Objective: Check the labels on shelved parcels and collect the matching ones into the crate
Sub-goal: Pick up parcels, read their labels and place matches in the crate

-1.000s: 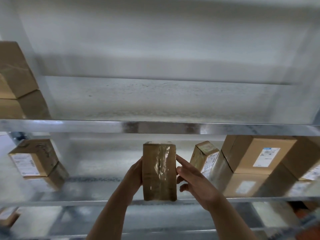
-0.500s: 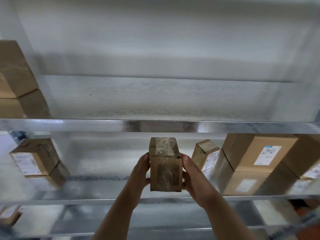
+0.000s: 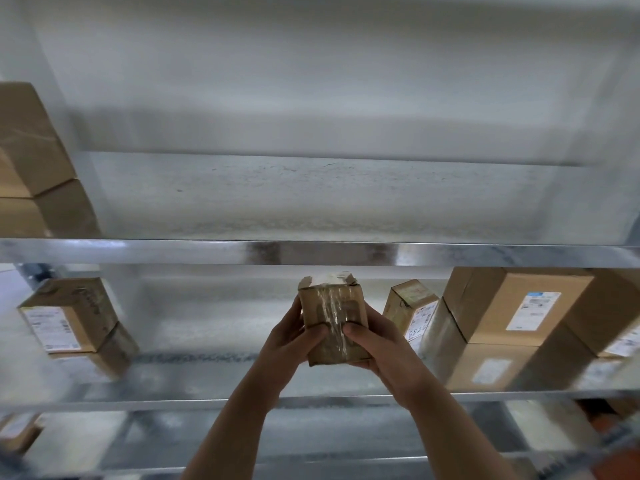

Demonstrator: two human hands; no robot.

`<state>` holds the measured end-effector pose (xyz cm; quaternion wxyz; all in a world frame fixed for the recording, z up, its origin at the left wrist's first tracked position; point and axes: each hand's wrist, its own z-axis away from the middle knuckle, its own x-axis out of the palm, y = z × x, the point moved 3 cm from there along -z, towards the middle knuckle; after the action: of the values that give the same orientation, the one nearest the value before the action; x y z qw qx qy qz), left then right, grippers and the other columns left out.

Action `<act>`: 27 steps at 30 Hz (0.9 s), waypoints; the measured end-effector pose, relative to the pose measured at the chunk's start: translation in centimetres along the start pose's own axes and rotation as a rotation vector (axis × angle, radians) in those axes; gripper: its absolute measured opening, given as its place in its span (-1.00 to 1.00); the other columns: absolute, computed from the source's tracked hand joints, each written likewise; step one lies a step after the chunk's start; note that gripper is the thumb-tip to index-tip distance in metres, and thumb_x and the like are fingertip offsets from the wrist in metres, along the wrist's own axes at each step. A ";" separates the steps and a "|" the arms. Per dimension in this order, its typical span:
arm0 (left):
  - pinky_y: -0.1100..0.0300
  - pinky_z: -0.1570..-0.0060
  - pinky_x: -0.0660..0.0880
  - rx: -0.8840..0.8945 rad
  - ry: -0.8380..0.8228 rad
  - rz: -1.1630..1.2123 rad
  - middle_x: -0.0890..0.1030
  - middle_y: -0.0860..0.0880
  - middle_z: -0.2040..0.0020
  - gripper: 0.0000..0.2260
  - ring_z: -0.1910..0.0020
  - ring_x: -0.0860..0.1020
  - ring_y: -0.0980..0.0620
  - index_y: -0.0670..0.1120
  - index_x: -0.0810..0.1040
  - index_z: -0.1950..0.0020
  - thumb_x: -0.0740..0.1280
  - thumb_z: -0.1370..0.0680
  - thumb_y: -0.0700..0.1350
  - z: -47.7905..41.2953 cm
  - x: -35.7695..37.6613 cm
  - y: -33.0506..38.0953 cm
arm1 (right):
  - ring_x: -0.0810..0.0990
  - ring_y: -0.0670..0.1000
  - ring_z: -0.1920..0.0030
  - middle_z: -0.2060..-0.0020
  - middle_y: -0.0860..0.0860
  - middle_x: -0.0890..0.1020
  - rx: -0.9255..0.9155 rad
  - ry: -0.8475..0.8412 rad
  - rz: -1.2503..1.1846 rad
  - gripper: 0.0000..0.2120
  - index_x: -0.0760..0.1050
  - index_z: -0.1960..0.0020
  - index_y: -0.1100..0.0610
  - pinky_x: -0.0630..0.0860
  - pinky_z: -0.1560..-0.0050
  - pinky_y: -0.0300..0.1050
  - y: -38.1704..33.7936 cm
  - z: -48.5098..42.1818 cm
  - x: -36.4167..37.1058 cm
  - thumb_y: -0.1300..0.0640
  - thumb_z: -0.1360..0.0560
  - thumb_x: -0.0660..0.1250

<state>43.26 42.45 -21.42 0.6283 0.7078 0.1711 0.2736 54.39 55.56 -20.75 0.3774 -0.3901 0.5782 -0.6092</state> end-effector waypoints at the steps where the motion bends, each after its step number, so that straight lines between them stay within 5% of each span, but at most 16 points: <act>1: 0.14 -0.01 0.65 0.001 0.000 0.002 0.69 -0.05 -0.24 -0.35 -0.22 0.67 -0.05 -0.01 0.29 -0.62 0.39 -0.54 -0.11 -0.1 0.0 0.0 | 0.70 0.15 -0.24 -0.21 0.08 0.71 -0.011 0.012 0.002 -0.60 0.59 -0.35 -0.11 0.58 -0.34 0.29 -0.1 0.0 0.0 0.04 -0.52 0.35; 12: 0.09 -0.08 0.64 0.029 -0.021 -0.027 0.67 -0.08 -0.28 -0.43 -0.27 0.64 -0.11 0.02 0.41 -0.54 0.40 -0.52 -0.11 -0.7 0.5 0.2 | 0.70 0.16 -0.24 -0.22 0.10 0.71 -0.060 0.071 -0.035 -0.58 0.60 -0.36 -0.11 0.56 -0.36 0.32 0.0 -0.2 -0.6 0.04 -0.51 0.38; 15: -0.04 -0.14 0.64 -0.002 -0.006 0.052 0.64 -0.05 -0.32 -0.32 -0.30 0.63 -0.11 0.09 0.30 -0.59 0.44 -0.50 0.11 -0.4 -0.3 -0.5 | 0.60 0.15 -0.40 -0.42 0.02 0.60 -0.027 0.026 -0.118 -0.36 0.35 -0.58 -0.19 0.49 -0.42 0.35 0.8 -0.2 -0.7 -0.21 -0.54 0.40; 19: -0.27 -0.24 0.58 -0.054 0.097 0.155 0.62 -0.15 -0.35 -0.24 -0.30 0.62 -0.20 0.00 0.39 -0.51 0.29 -0.46 0.44 -0.3 -1.1 -1.3 | 0.57 0.13 -0.43 -0.46 -0.04 0.54 -0.033 0.038 -0.220 -0.55 0.39 -0.52 -0.33 0.56 -0.35 0.31 1.0 -0.2 -0.7 -0.32 -0.65 0.17; 24: -0.13 -0.10 0.64 -0.037 0.118 0.222 0.65 -0.24 -0.24 -0.43 -0.19 0.66 -0.26 -0.10 0.41 -0.44 0.35 -0.52 0.16 -0.2 -1.0 -1.6 | 0.53 0.11 -0.48 -0.49 0.00 0.53 -0.100 0.032 -0.272 -0.47 0.31 -0.60 -0.19 0.48 -0.45 0.26 0.7 -0.1 -0.2 -0.19 -0.65 0.23; 27: -0.03 0.02 0.65 -0.015 0.101 0.273 0.65 -0.27 -0.21 -0.52 -0.12 0.67 -0.25 -0.13 0.42 -0.40 0.38 -0.51 -0.05 0.0 -0.9 -1.6 | 0.59 0.12 -0.42 -0.45 -0.02 0.57 -0.092 0.065 -0.379 -0.46 0.34 -0.57 -0.25 0.57 -0.34 0.23 1.3 -0.3 -0.2 -0.02 -0.62 0.32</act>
<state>42.72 42.17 -23.12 0.5812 0.7052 0.1027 0.3929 54.23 55.79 -22.09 0.2187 -0.4890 0.5335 -0.6545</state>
